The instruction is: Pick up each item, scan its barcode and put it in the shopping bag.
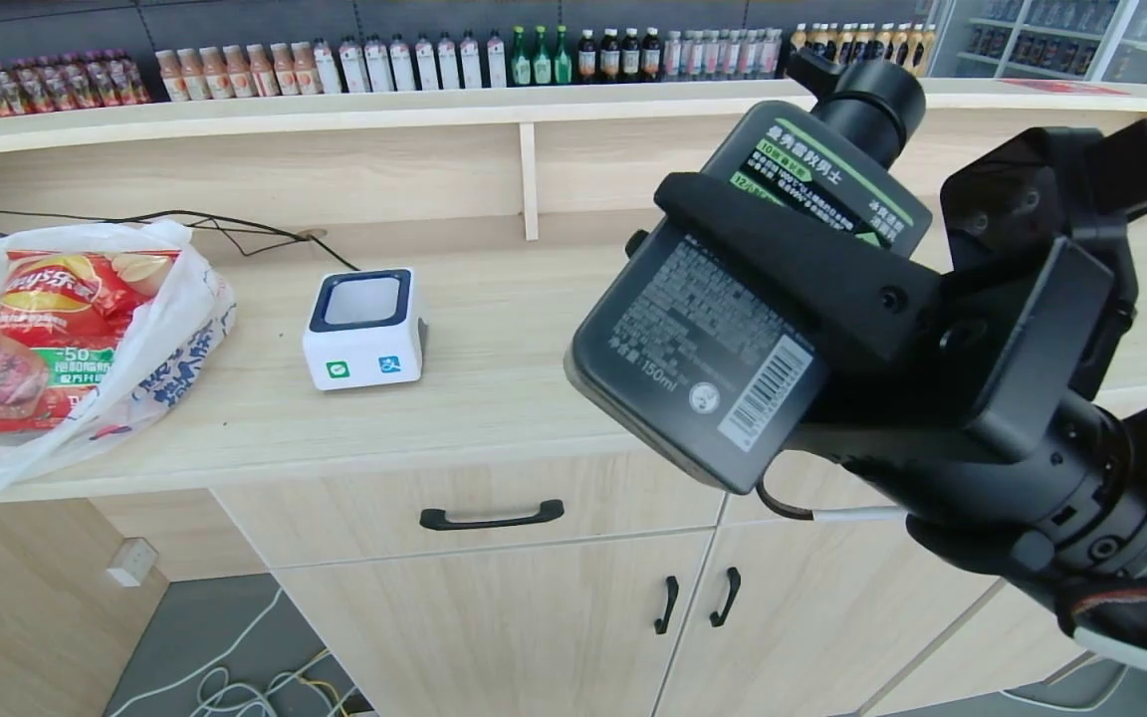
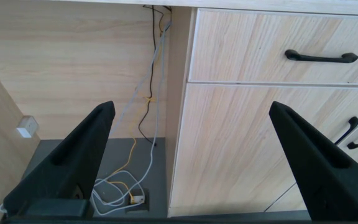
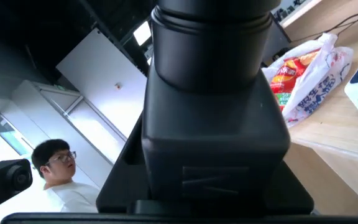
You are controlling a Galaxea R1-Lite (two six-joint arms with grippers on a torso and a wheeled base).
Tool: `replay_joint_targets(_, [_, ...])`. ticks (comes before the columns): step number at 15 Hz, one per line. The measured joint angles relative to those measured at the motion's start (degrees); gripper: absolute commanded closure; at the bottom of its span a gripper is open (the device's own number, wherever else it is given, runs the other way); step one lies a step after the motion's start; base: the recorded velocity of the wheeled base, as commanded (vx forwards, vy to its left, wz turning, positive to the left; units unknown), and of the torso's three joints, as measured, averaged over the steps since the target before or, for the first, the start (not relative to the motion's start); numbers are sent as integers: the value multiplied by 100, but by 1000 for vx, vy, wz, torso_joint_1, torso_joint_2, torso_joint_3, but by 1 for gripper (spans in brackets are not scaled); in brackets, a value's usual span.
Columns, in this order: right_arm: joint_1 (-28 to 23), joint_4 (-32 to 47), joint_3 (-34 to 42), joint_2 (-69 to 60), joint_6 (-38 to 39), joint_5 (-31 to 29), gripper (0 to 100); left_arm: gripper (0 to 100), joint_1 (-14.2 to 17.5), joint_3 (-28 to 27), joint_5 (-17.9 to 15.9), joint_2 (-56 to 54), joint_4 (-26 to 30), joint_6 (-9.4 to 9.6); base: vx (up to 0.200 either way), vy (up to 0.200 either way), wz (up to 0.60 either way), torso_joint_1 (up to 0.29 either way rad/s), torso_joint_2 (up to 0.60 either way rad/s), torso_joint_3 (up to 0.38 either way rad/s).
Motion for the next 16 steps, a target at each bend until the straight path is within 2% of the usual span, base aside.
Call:
replay_joint_targets(5, [11,-61,39,37,-21,22,100,0,0,0,2,0,0,0,0,0,0,0,0,0])
replay_joint_targets(16, [-4,-61,67,30,-232,474,100,0,0,0,0,0,0,0,0,0,0,0,0,0])
